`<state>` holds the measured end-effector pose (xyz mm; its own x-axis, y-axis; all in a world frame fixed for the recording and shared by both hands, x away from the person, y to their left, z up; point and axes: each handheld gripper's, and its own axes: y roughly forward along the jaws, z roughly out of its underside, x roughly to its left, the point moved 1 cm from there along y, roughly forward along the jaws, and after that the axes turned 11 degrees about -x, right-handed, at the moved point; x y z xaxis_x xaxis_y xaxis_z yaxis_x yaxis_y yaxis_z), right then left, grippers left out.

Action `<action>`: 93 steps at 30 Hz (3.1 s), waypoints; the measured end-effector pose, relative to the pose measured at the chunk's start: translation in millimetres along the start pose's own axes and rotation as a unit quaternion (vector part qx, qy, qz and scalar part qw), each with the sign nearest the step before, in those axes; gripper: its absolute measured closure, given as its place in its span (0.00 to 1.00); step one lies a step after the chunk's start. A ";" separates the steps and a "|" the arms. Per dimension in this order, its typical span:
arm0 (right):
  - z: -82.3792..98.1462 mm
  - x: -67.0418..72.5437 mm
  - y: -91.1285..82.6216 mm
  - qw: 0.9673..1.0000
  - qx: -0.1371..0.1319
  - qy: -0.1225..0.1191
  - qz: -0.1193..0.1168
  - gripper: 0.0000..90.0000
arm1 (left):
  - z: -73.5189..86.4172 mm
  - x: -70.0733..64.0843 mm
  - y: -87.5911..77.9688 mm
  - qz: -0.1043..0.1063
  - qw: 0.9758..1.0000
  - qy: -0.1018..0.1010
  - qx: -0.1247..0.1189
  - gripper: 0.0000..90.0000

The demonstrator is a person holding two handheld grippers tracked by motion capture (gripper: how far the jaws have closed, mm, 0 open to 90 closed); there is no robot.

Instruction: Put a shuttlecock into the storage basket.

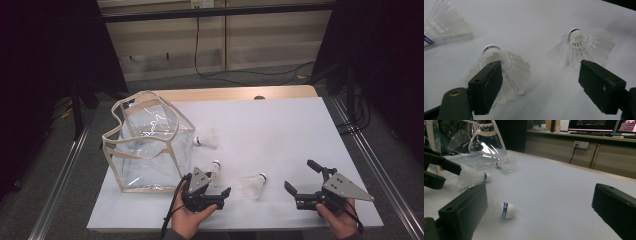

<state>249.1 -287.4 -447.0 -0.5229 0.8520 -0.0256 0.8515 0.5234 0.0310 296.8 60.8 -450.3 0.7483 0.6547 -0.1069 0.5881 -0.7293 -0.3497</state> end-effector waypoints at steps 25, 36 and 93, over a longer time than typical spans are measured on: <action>-1.5 -1.4 -1.8 1.000 -0.008 -0.003 0.003 0.00 | 0.0 5.7 25.7 -0.062 0.997 -0.007 0.038 0.41; -0.9 -2.7 -2.3 1.000 -0.010 0.000 0.003 0.00 | -2.6 11.1 35.1 -0.088 0.995 -0.016 0.047 0.61; 1.3 -11.3 -3.1 1.000 -0.006 0.009 0.014 0.00 | -68.3 10.9 19.0 0.024 0.994 -0.069 0.078 1.00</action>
<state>252.5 -298.7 -448.1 -0.4994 0.8663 -0.0060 0.8654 0.4992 0.0438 337.1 40.5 -394.5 0.7189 0.6489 -0.2492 0.4906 -0.7276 -0.4794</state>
